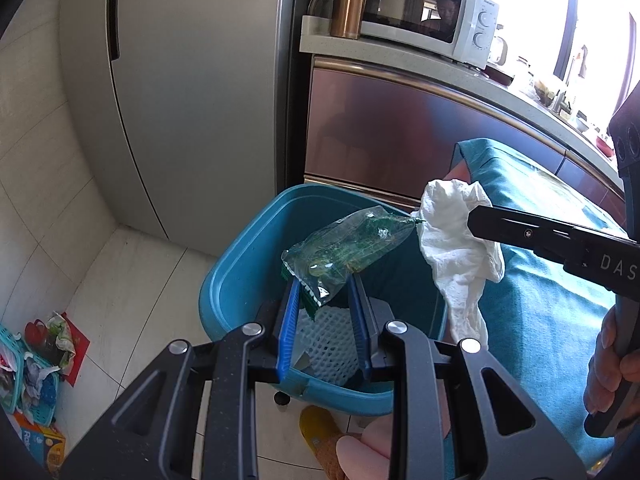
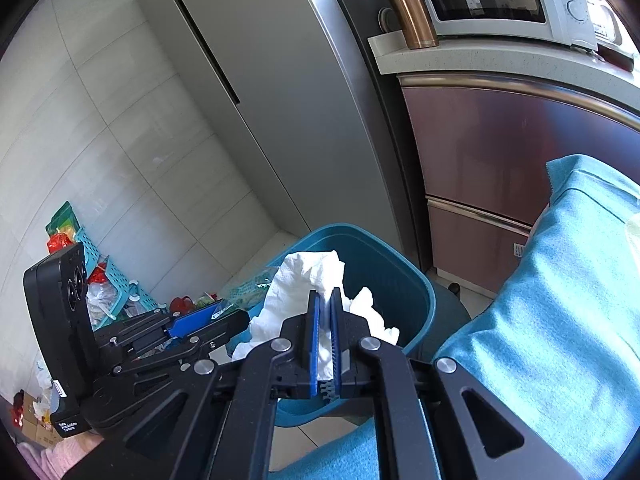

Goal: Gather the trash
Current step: 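Open both tools over the teal bin to drop tissue and wrapper, then move both open tools back over the gold wrappers and orange peels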

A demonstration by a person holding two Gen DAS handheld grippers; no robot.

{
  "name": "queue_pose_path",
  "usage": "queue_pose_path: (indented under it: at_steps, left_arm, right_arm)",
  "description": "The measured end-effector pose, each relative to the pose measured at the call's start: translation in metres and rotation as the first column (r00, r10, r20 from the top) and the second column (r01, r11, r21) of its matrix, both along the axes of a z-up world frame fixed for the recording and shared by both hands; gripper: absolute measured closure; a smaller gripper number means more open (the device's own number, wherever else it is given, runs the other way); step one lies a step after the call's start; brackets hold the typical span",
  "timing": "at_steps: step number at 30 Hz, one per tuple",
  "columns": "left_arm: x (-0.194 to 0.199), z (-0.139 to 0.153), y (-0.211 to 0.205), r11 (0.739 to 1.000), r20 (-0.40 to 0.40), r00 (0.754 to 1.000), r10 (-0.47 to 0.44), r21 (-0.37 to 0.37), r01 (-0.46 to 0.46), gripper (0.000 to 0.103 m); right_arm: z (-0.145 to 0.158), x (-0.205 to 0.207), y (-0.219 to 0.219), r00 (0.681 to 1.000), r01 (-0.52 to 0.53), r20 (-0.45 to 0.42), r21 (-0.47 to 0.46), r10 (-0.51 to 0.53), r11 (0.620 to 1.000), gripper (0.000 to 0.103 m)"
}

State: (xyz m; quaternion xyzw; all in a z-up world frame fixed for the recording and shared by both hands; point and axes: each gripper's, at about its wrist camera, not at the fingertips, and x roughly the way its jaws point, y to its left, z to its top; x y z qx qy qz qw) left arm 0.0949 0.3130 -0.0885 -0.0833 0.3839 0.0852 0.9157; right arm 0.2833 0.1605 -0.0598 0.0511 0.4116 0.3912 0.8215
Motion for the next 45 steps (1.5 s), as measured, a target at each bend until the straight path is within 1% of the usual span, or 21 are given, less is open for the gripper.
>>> queue_pose_path:
  at_steps: [10, 21, 26, 30, 34, 36, 38, 40, 44, 45]
  left_arm:
    - [0.014, -0.015, 0.002, 1.000, -0.037, 0.999, 0.018, 0.012, -0.017, 0.078]
    - [0.026, -0.027, 0.005, 1.000, -0.064, 0.998, 0.021, -0.018, -0.022, 0.077]
    - [0.024, -0.028, 0.005, 0.999, -0.062, 0.998, 0.023, -0.021, -0.024, 0.077]
    - [0.020, -0.027, 0.006, 0.999, -0.056, 0.998, 0.028, -0.027, -0.030, 0.077]
    - [0.014, -0.021, 0.004, 0.999, -0.038, 0.999, 0.027, -0.025, -0.028, 0.070]
    - [0.010, -0.017, 0.002, 1.000, -0.021, 1.000, 0.018, -0.022, -0.019, 0.068]
    - [0.004, -0.011, -0.002, 1.000, 0.000, 1.000, 0.009, -0.020, -0.009, 0.060]
    - [-0.001, -0.005, -0.007, 1.000, 0.024, 1.000, -0.003, -0.018, 0.004, 0.055]
    - [-0.012, 0.010, -0.024, 0.999, 0.073, 0.996, -0.044, -0.009, 0.045, 0.045]
    - [-0.015, 0.013, -0.029, 0.998, 0.086, 0.995, -0.056, -0.006, 0.057, 0.044]
  right_arm:
    - [-0.012, 0.009, 0.011, 0.999, 0.003, -0.040, -0.039, -0.004, 0.999, 0.096]
    - [-0.020, 0.016, 0.017, 0.997, 0.007, -0.083, -0.037, -0.010, 0.999, 0.092]
    - [-0.023, 0.019, 0.013, 0.994, 0.009, -0.107, -0.027, -0.012, 1.000, 0.086]
    - [-0.023, 0.018, 0.007, 0.994, 0.012, -0.111, -0.020, -0.014, 1.000, 0.086]
    - [-0.022, 0.015, 0.001, 0.994, 0.014, -0.109, -0.009, -0.015, 1.000, 0.086]
    - [-0.022, 0.014, -0.003, 0.994, 0.015, -0.107, -0.002, -0.015, 1.000, 0.086]
    - [-0.019, 0.009, -0.009, 0.995, 0.019, -0.097, 0.001, -0.019, 1.000, 0.086]
    - [-0.015, 0.004, -0.015, 0.997, 0.021, -0.077, 0.007, -0.020, 1.000, 0.085]
    - [0.000, -0.013, -0.032, 1.000, 0.022, -0.020, 0.023, -0.021, 0.999, 0.077]
    - [0.004, -0.018, -0.038, 1.000, 0.024, -0.003, 0.028, -0.024, 0.999, 0.076]
